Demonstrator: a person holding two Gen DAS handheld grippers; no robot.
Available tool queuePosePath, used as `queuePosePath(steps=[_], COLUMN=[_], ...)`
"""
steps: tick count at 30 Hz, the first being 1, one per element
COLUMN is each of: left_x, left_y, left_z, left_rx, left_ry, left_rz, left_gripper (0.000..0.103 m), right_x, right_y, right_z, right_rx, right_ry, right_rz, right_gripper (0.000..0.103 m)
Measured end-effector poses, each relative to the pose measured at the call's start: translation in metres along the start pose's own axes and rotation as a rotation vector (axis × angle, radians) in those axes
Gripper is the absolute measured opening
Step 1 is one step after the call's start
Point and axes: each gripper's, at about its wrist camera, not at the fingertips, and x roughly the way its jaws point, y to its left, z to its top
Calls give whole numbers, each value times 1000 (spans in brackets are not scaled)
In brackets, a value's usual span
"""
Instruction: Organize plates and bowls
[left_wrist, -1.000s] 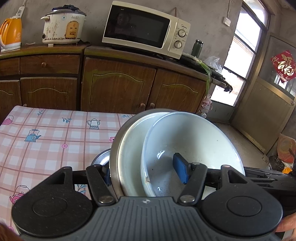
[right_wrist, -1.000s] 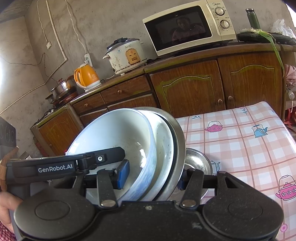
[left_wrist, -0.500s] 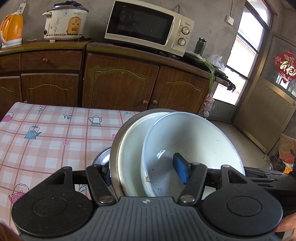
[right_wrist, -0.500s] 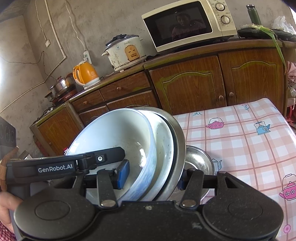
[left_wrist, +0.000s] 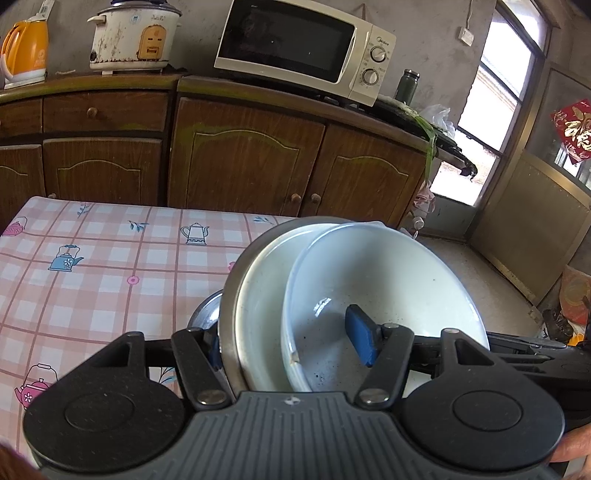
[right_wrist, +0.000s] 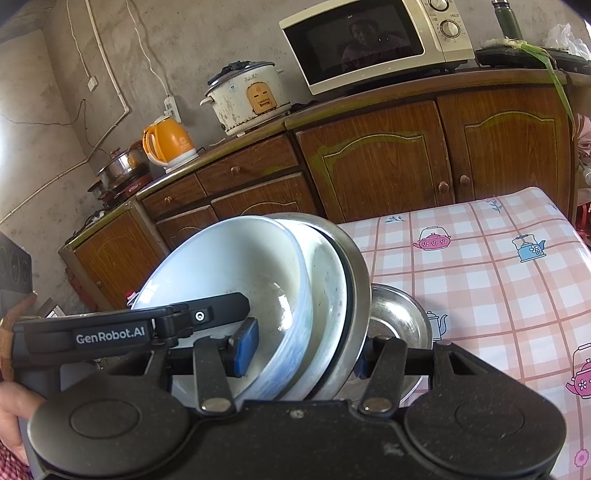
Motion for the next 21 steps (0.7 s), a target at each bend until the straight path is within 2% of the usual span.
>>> queuePosePath(steps=[21], left_x=[18], left_y=[9], left_z=[-4], left_rx=[-8], left_ry=[40], left_rz=[8], left_gripper=[63], right_x=[19], right_y=[-13], right_z=[-5], right_rx=[23], right_ry=[34], right_rz=[4], right_gripper=[61])
